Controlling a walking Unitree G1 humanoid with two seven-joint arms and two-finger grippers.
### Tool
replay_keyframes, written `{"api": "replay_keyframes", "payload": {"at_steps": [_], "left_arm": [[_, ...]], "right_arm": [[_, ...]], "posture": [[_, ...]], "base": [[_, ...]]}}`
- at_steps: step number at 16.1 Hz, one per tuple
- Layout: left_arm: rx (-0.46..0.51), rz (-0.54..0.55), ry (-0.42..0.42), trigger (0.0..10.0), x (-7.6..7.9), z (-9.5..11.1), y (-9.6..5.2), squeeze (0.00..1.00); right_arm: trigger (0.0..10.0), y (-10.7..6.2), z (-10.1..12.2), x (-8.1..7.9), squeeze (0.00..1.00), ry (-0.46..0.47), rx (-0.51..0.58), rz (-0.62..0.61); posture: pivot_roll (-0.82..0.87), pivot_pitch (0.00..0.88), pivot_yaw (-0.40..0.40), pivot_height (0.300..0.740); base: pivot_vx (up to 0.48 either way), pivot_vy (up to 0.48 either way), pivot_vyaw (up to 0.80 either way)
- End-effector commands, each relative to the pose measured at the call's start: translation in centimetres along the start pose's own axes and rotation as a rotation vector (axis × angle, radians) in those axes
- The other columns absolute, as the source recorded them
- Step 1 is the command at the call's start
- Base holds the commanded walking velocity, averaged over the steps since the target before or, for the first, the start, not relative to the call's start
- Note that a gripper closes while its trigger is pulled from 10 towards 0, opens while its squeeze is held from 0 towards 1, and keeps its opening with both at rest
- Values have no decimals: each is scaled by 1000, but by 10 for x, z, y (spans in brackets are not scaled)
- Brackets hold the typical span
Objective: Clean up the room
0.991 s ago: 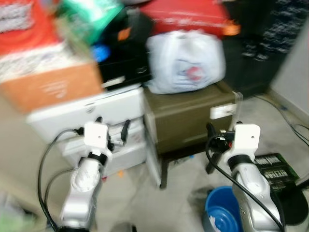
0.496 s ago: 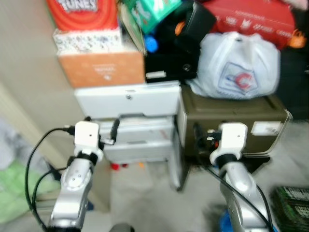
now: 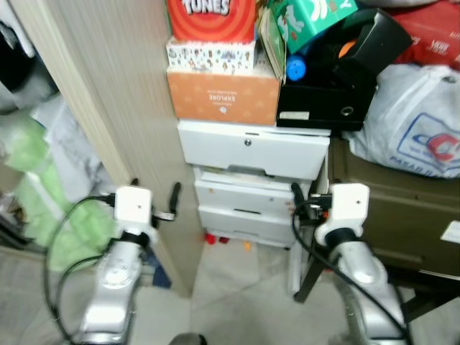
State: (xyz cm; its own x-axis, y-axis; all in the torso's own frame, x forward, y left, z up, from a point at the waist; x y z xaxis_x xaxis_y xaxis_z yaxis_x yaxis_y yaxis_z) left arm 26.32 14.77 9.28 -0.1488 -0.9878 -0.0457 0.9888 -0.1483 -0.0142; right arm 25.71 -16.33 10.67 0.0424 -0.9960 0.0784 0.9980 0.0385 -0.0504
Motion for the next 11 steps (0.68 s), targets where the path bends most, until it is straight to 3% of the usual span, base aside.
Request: {"api": "replay_keyframes", "payload": {"at_steps": [1, 5, 11], "left_arm": [[5, 6, 21, 10000, -4, 3, 2, 0], [7, 3, 18, 10000, -4, 3, 3, 0], [9, -3, 16, 10000, -4, 3, 3, 0]], "right_arm": [[10000, 1, 1, 1, 0, 11, 0, -9], [10000, 1, 1, 2, 0, 0, -2, -10], [10000, 2, 1, 2, 0, -6, -1, -5]], "posture": [[-100, 0, 17, 740], [-106, 1, 16, 740], [-107, 2, 17, 740]], "base": [[0, 0, 0], [0, 0, 0], [0, 0, 800]]}}
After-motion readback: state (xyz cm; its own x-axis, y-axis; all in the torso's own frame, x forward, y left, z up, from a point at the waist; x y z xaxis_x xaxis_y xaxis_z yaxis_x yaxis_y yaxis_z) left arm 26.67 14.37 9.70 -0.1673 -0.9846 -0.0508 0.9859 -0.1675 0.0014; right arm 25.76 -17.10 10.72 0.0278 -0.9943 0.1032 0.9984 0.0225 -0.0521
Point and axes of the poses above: a point about 5 cm out from each wrist's last joint towards the gripper, its own y axis pointing out of the wrist towards the gripper, its own z axis along the axis of the wrist's last joint, x = y × z, the point moved 1 cm from there along y, pointing out of the wrist towards the gripper, and after that the axes turned 2 degrees about -y, right-handed, at the moved point
